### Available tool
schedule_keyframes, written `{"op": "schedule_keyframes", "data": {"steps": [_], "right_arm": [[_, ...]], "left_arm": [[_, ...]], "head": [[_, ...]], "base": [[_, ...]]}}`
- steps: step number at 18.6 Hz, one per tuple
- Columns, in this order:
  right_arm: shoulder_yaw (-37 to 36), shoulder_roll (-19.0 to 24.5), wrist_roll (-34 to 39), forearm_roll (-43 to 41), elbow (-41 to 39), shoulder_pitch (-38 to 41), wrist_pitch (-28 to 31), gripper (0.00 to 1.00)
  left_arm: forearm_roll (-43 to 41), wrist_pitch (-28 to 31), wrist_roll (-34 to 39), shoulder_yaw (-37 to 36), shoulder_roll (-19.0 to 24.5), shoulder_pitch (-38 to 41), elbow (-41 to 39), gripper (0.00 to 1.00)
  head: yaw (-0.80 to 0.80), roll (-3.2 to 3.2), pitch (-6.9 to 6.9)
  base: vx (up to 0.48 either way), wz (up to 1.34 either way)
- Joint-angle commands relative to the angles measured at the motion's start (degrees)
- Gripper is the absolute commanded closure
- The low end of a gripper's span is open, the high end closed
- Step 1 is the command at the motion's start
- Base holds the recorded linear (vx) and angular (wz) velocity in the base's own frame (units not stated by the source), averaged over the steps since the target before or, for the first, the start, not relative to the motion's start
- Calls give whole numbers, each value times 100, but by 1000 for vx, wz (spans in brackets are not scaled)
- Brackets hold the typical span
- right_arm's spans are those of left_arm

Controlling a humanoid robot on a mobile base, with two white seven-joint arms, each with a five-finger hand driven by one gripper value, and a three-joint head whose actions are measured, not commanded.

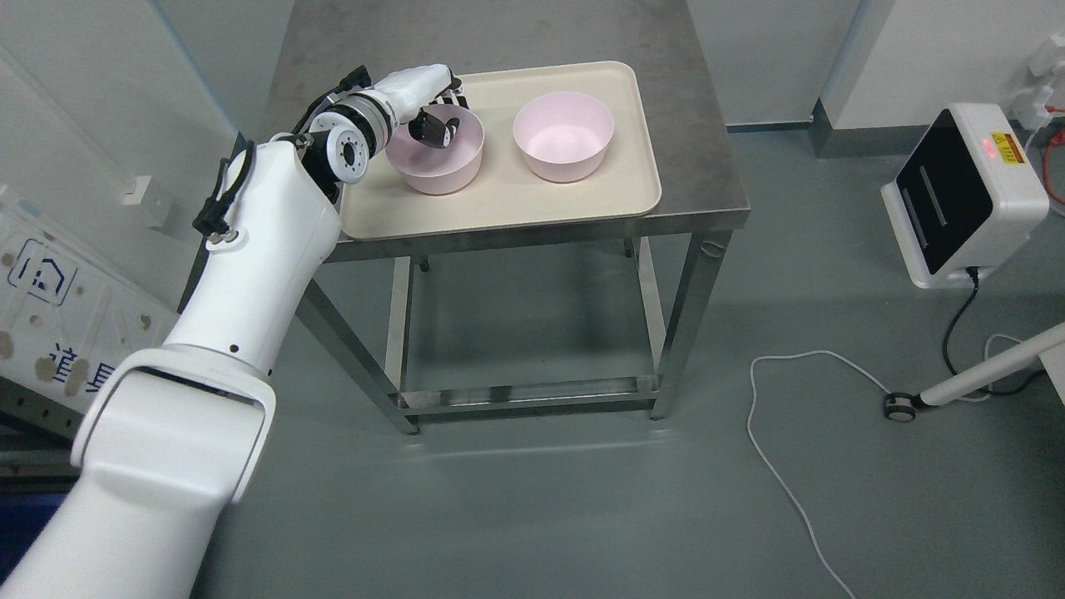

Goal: Stack pink IKEA bowls on left shelf middle
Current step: 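Grasp the rim of the nearer pink bowl with the left hand and lift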

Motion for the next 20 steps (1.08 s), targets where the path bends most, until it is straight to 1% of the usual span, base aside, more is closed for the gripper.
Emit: {"op": "schedule_keyframes", "data": {"steps": [1,3,6,9,10,11,12,15,20], "right_arm": [[-62,-100,-3,44,1,0,4,0],[-62,-100,-3,44,1,0,4,0],[-62,-100,-3,44,1,0,4,0],[-62,-100,-3,44,1,0,4,0],[-62,-100,-3,44,1,0,4,0],[-62,-100,-3,44,1,0,4,0],[-62,-100,-12,44,1,0,4,0],[-62,-100,-3,44,1,0,4,0],[-62,-100,-3,44,1,0,4,0]], "left_arm": [[-1,-28,12,814,14,24,89,100],[25,-37,12,1201,-30,-2,2,100],[69,-28,-23,1703,-56,-230,-375,100],[87,25,-50,1766,-573,-274,-859,99],[87,33,-293,1740,-660,-266,-990,99],[78,42,-618,1679,-660,-240,-1131,99],[69,42,-795,1617,-660,-205,-1219,99],[87,51,-858,556,-660,-204,-1238,99],[113,42,-858,114,-660,-231,-1334,99]], "head": [[0,0,0],[0,0,0],[0,0,0],[0,0,0],[0,0,0],[0,0,0],[0,0,0],[0,0,0],[0,0,0]], "base": [[71,-1],[71,-12],[82,-21],[64,-5],[52,0],[30,8],[30,8],[4,-18],[-1,-3]]}}
